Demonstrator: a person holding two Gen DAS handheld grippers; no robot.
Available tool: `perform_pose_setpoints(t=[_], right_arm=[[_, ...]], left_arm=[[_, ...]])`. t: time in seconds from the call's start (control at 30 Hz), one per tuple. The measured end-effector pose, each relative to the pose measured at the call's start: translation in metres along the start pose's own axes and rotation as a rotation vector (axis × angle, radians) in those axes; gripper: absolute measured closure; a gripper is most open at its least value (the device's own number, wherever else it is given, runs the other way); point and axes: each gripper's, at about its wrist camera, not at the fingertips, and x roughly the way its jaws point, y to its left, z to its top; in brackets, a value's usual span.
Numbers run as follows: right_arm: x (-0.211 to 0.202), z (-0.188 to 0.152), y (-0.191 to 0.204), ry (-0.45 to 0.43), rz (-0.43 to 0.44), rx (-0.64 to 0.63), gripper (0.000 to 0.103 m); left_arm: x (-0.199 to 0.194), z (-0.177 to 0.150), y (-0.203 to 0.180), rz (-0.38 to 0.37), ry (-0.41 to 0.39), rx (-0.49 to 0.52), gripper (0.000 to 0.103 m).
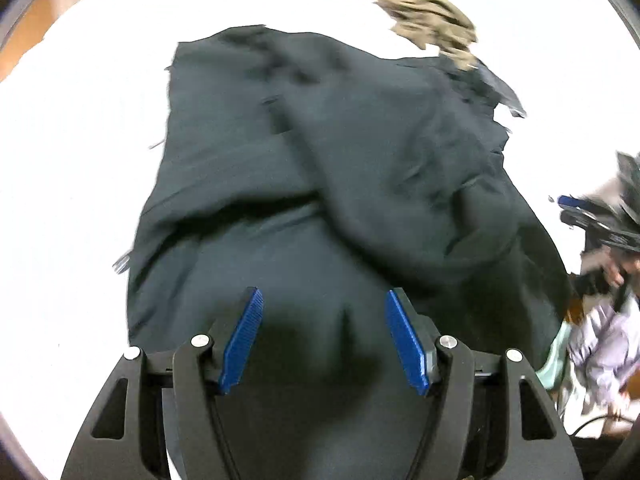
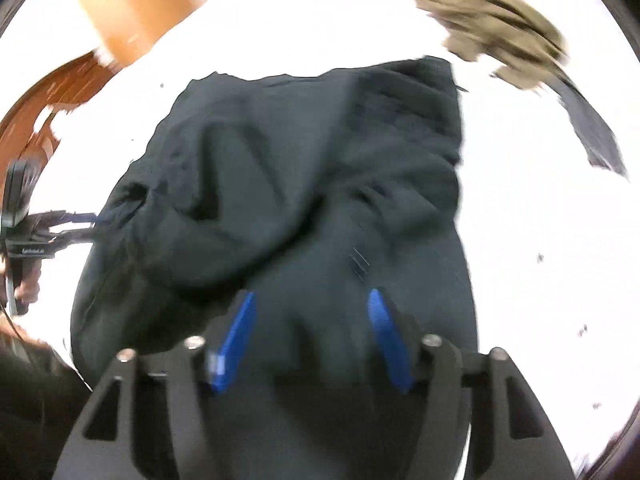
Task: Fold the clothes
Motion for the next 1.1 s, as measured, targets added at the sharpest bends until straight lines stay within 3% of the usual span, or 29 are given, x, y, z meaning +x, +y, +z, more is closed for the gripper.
perform_pose_setpoints(t=[0.1,0.2,0.33,0.5,0.6,0.87,1.1], right_arm=[[-0.031,-0.038,-0.043,0.030,-0.098,0.116,0.035],[-0.040,-0.076,-0.073,0.084,-0.122,0.197,0.035],[-0.021,-0.100,-0.085,0.133,-0.112,0.198,0.035],[0.003,-0.124,-0.096,0.175,-0.088,0.193,0.035],[0.017,-0.131,-0.096,0.196,-0.018,0.213,0.035],[0.031,-0.132,-0.094,0.177,-0.025,0.183,0.035],[0.044,-0.128,-0.101,0.177,0.013,0.246,0.035]], left_arm=[[-0.014,-0.040,0.029,0.072,0.036,-0.125,0.044],[-0.028,-0.082,0.049,0.161,0.045,-0.206,0.044],[-0.040,-0.141,0.078,0.223,0.066,-0.291,0.044],[-0.030,-0.203,0.078,0.255,0.124,-0.314,0.044],[-0.020,-0.225,0.070,0.235,0.142,-0.299,0.045],[0.007,-0.257,0.048,0.186,0.149,-0.224,0.045],[-0.003,-0.281,0.059,0.199,0.101,-0.350,0.045]])
